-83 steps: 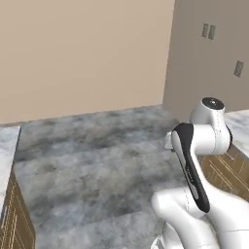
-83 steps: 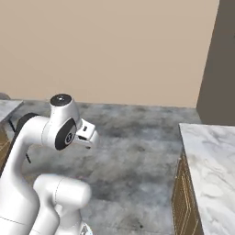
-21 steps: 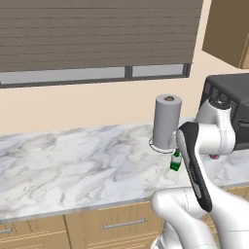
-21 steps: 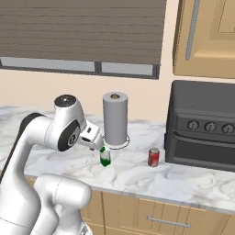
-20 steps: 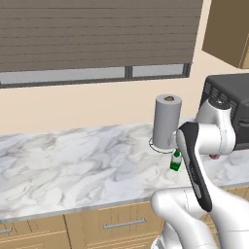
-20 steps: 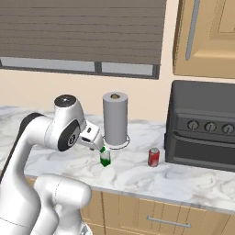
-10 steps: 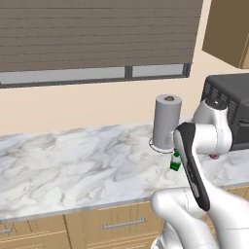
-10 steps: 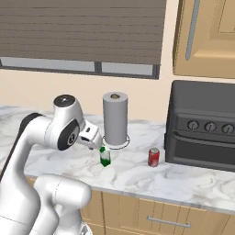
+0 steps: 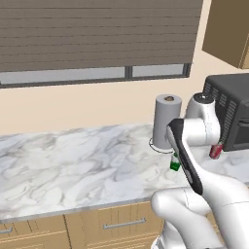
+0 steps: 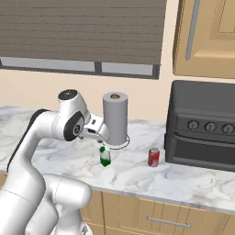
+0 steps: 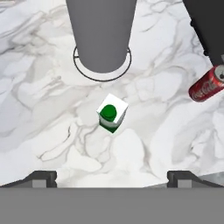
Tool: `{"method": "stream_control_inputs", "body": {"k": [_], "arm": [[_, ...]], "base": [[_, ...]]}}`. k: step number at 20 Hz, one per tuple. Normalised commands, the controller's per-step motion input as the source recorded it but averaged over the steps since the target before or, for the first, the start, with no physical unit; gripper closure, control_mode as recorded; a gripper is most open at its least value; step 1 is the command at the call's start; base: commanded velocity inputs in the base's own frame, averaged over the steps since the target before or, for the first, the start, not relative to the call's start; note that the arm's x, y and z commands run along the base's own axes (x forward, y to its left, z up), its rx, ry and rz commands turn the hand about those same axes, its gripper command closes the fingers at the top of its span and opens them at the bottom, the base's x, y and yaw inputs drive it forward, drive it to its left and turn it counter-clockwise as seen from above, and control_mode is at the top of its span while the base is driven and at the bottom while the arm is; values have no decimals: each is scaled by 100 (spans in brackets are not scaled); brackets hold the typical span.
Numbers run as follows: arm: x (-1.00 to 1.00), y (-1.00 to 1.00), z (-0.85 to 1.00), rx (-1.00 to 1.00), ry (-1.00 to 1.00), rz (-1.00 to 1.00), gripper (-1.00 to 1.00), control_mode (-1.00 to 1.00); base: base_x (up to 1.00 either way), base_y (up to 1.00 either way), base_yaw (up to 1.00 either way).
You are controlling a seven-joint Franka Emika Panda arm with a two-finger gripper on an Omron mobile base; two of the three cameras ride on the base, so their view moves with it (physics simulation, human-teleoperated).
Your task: Move the drinks to the dining counter.
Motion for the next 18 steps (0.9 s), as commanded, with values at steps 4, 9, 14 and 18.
{"method": "stream_control_inputs", "body": {"k": [4,9,14,18], "arm": [[10,-42,-29,11,0,0,-100,-100],[1,-8,-24,16,0,2,-100,-100],[4,8,-9,0,4,1,-100,-100],[38,4,-27,-6,0,0,-100,-100]], "base": [[0,0,0],[0,0,0],[0,0,0],[0,0,0]]}}
